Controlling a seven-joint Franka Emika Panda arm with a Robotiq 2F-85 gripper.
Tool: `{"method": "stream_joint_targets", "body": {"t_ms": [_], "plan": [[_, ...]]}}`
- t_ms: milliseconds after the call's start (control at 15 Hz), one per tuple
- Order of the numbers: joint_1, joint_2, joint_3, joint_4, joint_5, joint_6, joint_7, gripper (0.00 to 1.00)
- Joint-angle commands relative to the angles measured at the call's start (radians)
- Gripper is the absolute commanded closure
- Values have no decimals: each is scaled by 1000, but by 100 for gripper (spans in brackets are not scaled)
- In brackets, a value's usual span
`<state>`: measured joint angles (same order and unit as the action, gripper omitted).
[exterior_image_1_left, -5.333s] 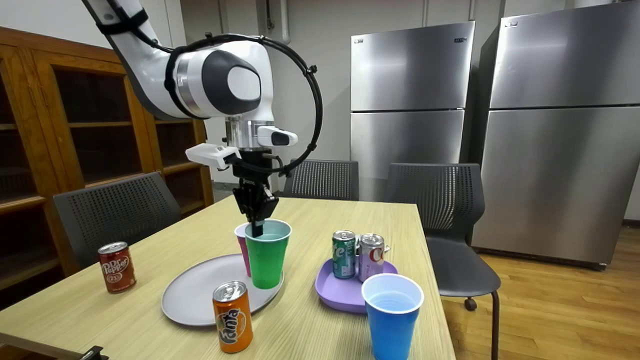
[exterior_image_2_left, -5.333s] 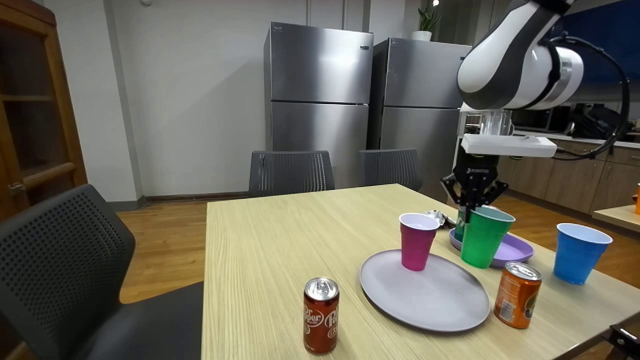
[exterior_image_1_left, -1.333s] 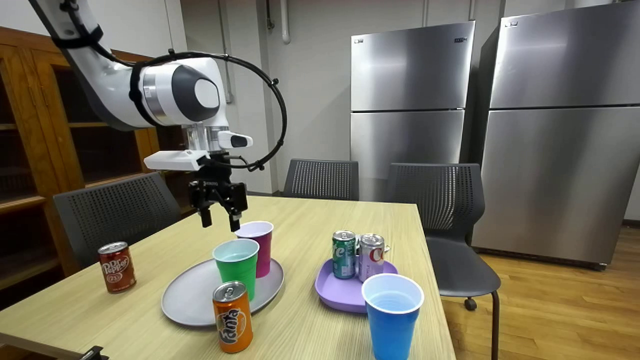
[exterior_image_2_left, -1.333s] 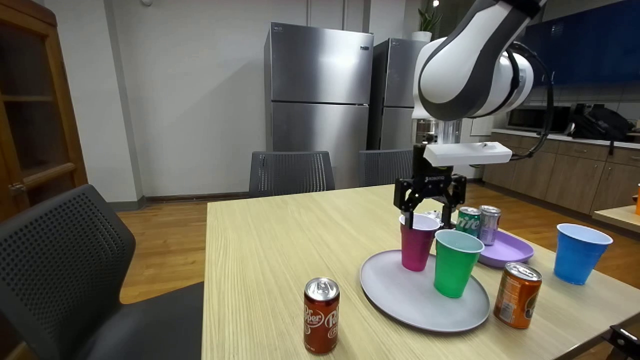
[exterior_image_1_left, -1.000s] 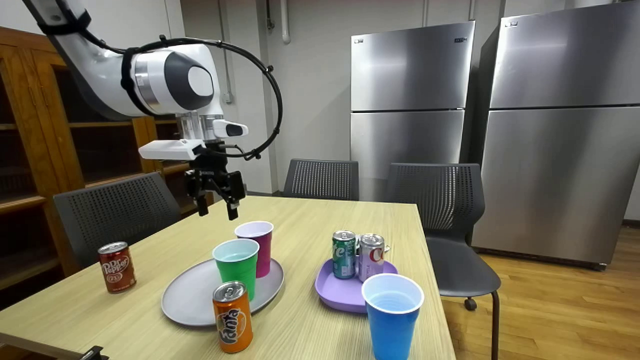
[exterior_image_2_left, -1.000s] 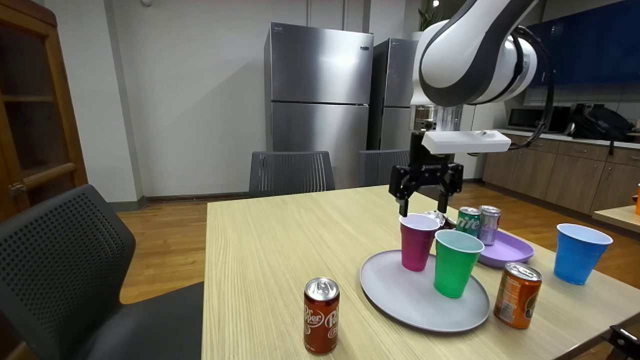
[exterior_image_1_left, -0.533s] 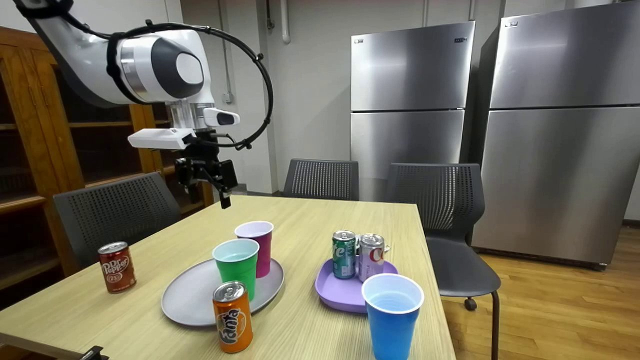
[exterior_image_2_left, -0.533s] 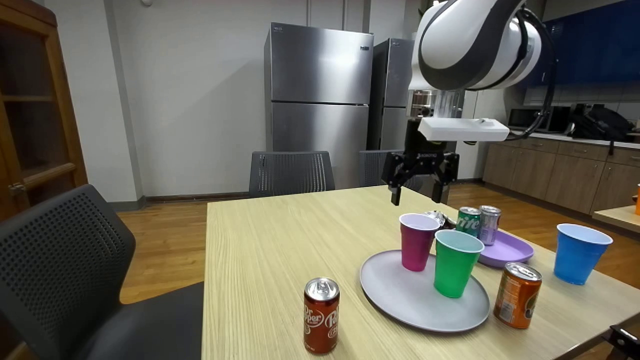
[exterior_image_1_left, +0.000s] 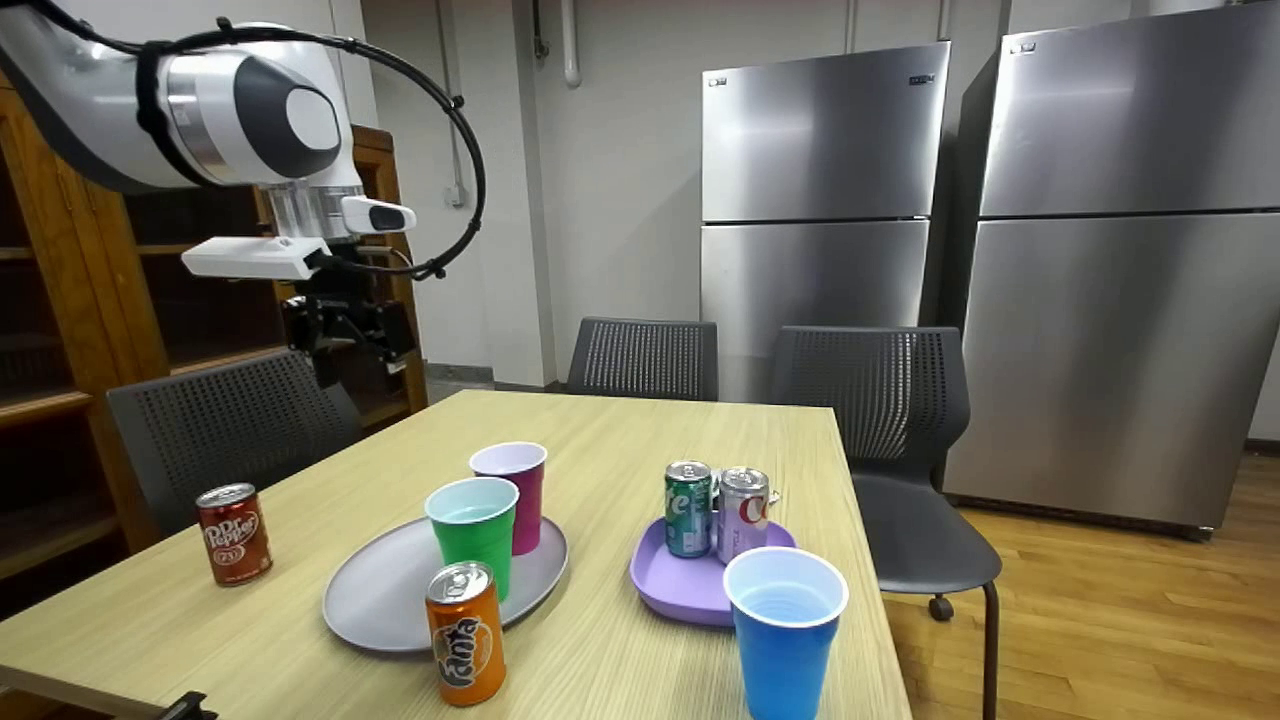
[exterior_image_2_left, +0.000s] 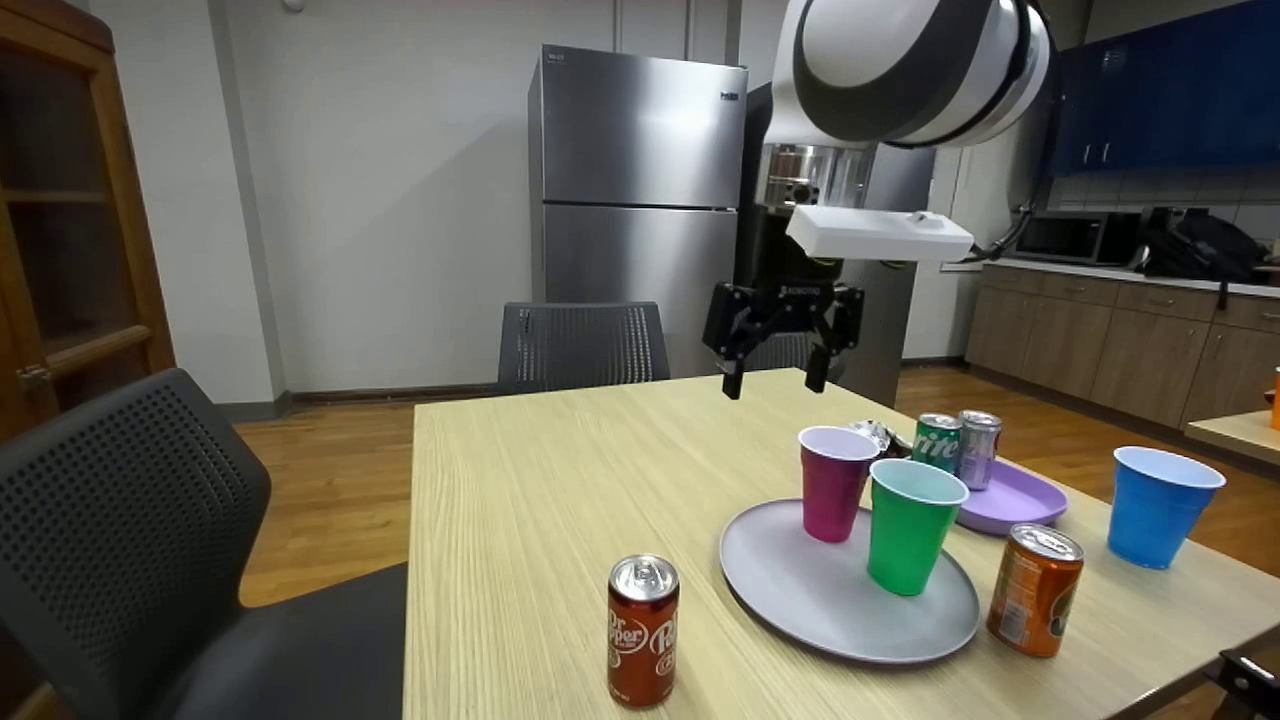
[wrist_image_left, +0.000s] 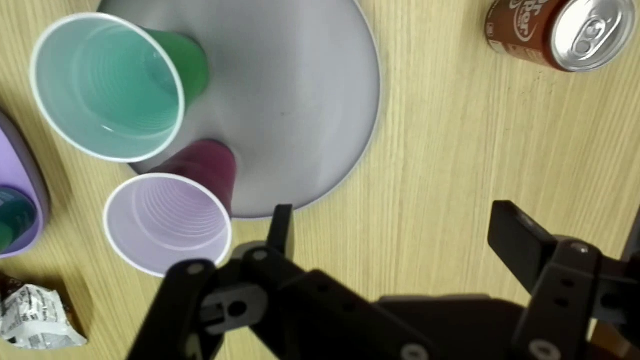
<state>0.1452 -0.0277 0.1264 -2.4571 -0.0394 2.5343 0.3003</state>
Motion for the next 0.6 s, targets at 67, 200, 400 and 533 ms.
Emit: {"method": "stream_joint_targets", "body": {"t_ms": [67,200,400,533], "plan": [[42,3,52,41,19,-41,-29,0],[62,18,72,55,18,-45,-26,0],[87,51,97,78,9,-52,-14,0],[100,80,107,98,-2,-57,-8,0]]}}
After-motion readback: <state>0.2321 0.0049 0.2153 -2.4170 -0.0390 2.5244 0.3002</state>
